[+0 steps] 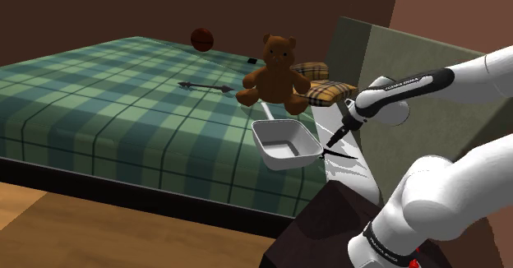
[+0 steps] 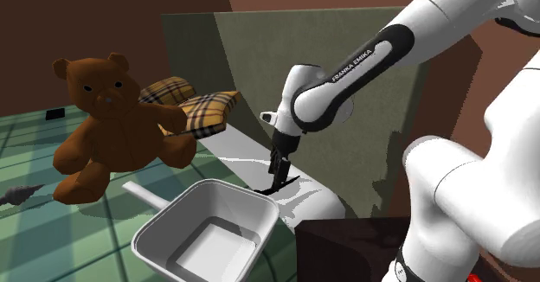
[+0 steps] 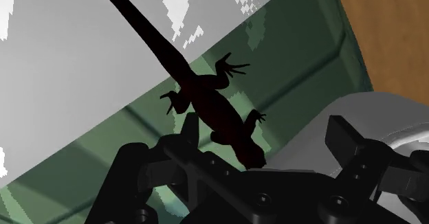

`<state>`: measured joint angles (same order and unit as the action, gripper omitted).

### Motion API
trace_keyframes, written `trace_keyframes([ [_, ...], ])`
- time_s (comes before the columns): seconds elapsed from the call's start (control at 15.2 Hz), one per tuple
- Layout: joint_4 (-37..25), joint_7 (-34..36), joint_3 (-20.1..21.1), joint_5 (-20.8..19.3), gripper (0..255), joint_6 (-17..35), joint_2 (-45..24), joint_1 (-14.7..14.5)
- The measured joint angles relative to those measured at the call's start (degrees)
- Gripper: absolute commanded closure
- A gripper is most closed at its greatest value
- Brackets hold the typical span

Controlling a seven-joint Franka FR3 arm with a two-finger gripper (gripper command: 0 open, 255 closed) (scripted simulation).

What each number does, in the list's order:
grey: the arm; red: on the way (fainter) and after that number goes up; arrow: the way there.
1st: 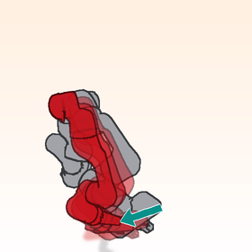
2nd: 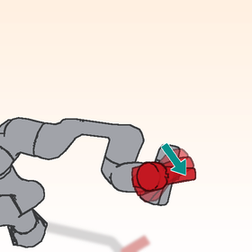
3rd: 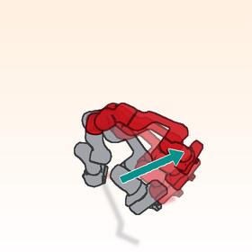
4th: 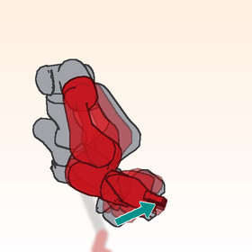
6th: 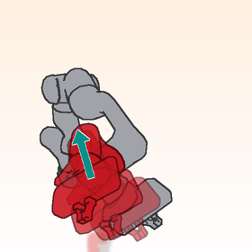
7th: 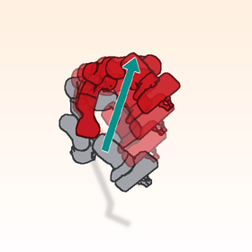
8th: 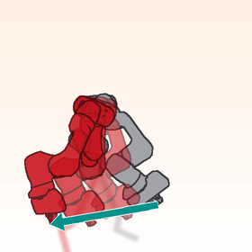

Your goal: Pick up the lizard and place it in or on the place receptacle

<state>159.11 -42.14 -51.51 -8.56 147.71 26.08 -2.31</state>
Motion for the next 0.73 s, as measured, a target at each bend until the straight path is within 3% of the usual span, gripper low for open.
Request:
trace_keyframes([
  [0.07,-1.06,-3.24,-3.86,2.16,0,1.70,-2.24,-3.20],
  [0.2,-2.87,-10.93,-13.83,8.23,0,5.52,-6.84,-12.41],
  [0.26,-3.97,-14.88,-19.90,11.63,0,6.90,-8.70,-18.33],
  [0.33,-4.31,-17.08,-23.72,13.48,0,7.86,-9.49,-22.07],
  [0.46,-5.16,-20.43,-33.12,17.49,0,10.25,-11.41,-32.46],
  [0.73,-5.94,-21.54,-48.63,18.47,0,13.81,-11.09,-48.61],
])
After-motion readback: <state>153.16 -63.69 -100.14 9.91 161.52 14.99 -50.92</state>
